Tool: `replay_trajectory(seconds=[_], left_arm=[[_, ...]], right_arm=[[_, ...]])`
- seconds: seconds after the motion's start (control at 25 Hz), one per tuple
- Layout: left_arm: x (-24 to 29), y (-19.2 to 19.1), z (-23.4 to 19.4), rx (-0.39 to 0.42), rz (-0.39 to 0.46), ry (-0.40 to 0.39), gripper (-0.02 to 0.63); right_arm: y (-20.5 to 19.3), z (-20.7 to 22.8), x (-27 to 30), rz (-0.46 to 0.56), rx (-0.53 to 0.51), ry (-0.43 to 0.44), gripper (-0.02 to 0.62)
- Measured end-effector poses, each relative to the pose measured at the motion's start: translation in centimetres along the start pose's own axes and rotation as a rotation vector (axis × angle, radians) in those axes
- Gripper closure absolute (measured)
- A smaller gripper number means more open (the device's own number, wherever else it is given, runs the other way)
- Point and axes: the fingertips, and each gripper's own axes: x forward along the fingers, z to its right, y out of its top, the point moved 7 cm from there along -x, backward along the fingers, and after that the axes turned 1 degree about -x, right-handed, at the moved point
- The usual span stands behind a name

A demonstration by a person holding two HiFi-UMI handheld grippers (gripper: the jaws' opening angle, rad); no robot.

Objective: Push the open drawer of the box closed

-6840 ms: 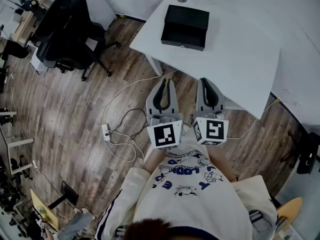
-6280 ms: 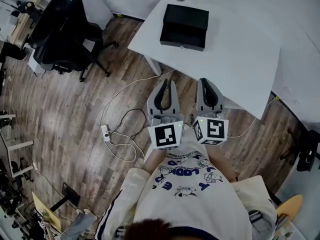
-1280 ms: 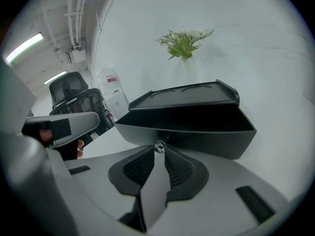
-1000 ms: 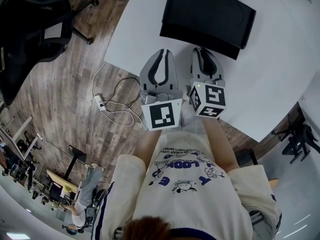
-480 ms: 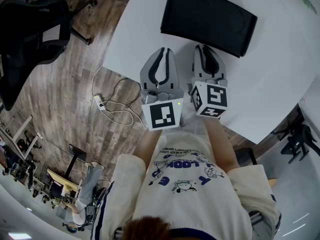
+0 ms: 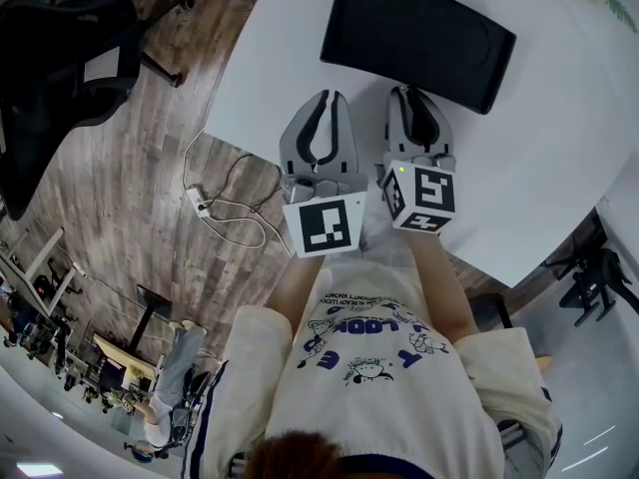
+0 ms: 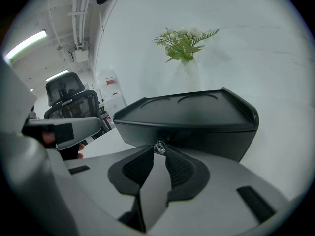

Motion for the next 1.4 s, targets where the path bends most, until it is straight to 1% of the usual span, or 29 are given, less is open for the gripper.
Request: replay_trajectory(seconds=[0.2,0.36,0.44,0.56,0.6,0.64,0.88,1.16,1.4], left_arm=[[-0.4,0.4,0.0,-0.002,0.024,-0.002,0.565],[-1.1,1.6,0.2,-0.007,0.059,0.0,0.565],[-1.7,2.4,0.3,-0.006,0.076,-0.002,0.565],[-2.7,3.7,0.5,-0.002,0.111,-0.003,0.565],[-3.0,4.2,0.6,0.001,0.125,-0.004,0.565],[-3.4,4.7,0.6,0.003,0.14,-0.005,0.565],[-5.9,7.4,0.9,0.012,0.208,-0.013,0.565],[-8.6,9.7,1.4,0.025,0.276,-0.023,0.565],[-10.4,10.9,1.9,0.04,0.329,-0.027,0.565]], right_arm=[[-0.4,-0.5,-0.4,-0.016,-0.007,0.035,0.416],[0.3,-1.0,-1.8,0.014,-0.013,0.035,0.411],[1.1,-1.4,-3.0,0.042,-0.028,0.029,0.428],[2.7,-1.9,-4.7,0.112,-0.049,0.011,0.512],[3.3,-2.0,-5.3,0.134,-0.054,0.008,0.532],[3.9,-2.2,-5.8,0.154,-0.056,0.008,0.538],[7.0,-3.2,-8.9,0.276,-0.075,0.013,0.545],[9.1,-4.7,-12.3,0.366,-0.113,-0.019,0.549],[10.3,-5.6,-14.5,0.433,-0.144,-0.022,0.551]])
